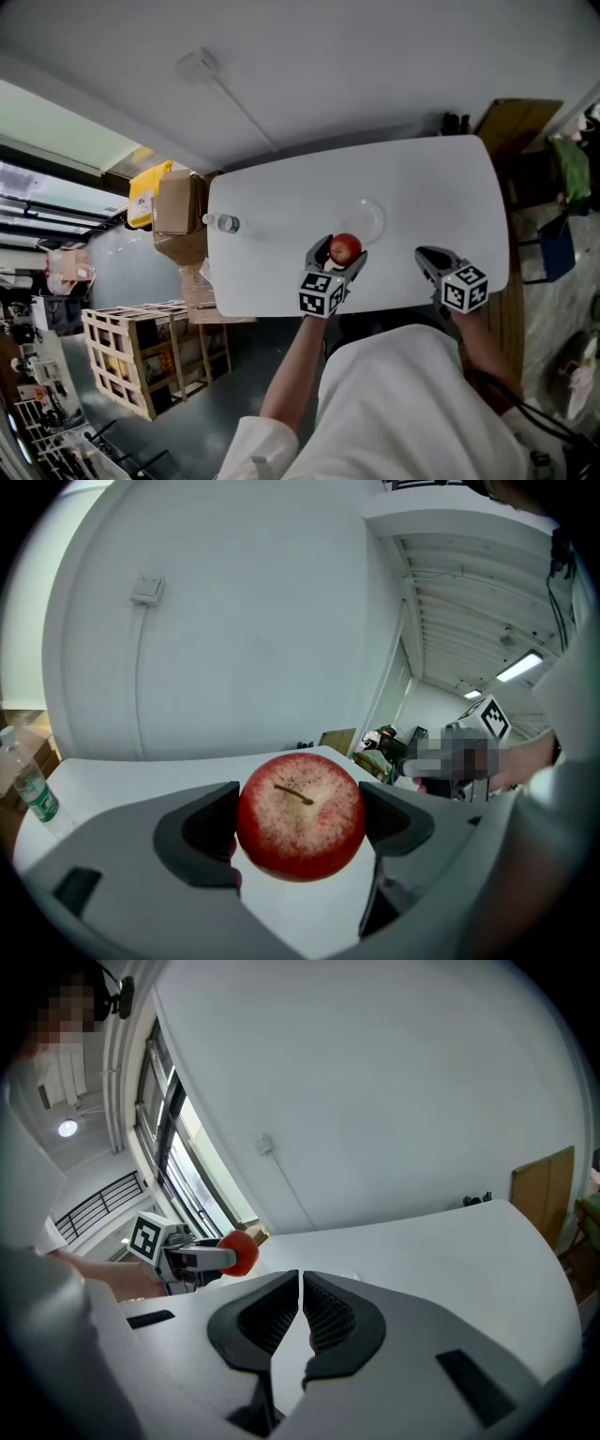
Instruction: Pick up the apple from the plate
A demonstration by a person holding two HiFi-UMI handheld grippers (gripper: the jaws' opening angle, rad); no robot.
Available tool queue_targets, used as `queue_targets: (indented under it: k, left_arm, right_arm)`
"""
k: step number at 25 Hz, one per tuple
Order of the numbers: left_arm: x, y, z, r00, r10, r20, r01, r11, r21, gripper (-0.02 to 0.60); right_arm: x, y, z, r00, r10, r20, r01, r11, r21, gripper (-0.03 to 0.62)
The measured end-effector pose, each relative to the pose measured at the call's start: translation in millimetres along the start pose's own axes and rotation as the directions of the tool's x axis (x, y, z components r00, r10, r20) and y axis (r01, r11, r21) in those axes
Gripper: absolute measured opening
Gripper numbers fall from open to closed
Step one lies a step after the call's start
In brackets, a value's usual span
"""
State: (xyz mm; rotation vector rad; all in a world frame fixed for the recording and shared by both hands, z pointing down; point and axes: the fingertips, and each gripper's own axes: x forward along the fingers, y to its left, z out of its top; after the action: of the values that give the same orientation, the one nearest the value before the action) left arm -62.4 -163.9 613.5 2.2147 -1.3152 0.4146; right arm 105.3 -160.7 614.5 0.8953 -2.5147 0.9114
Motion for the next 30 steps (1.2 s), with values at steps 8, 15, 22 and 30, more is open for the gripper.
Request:
queue_targets:
  k: [8,15,22,30]
  left_arm:
    - [-48.0,2.4,0.0,0.998,-0.045,0.036,0.044,0.999,0.024,0.397]
    - [-91.9,-3.9,-1.4,0.992,-0.111,0.055,0.109,0.993,0.040,0.397]
    - [-132.6,-2.3,-18.3,0.987,-0.153,0.051,0.149,0.986,0.070,0.397]
    - [-170.1,-11.2,-21.6,0.976,-0.211,0.062,0.203,0.973,0.110,0.397]
  right_arm:
    - [-7.7,41.2,-7.9,0.999,-0.038,0.037,0.039,0.999,-0.012,0.038]
    - [-13.9,77.6,-21.6,0.997,-0.061,0.037,0.062,0.998,-0.033,0.038]
    - [-15.1,115.3,-40.2,0.994,-0.082,0.067,0.084,0.996,-0.038,0.038]
    - [-24.6,150.1,-51.8,0.991,-0.089,0.099,0.097,0.992,-0.078,0.038]
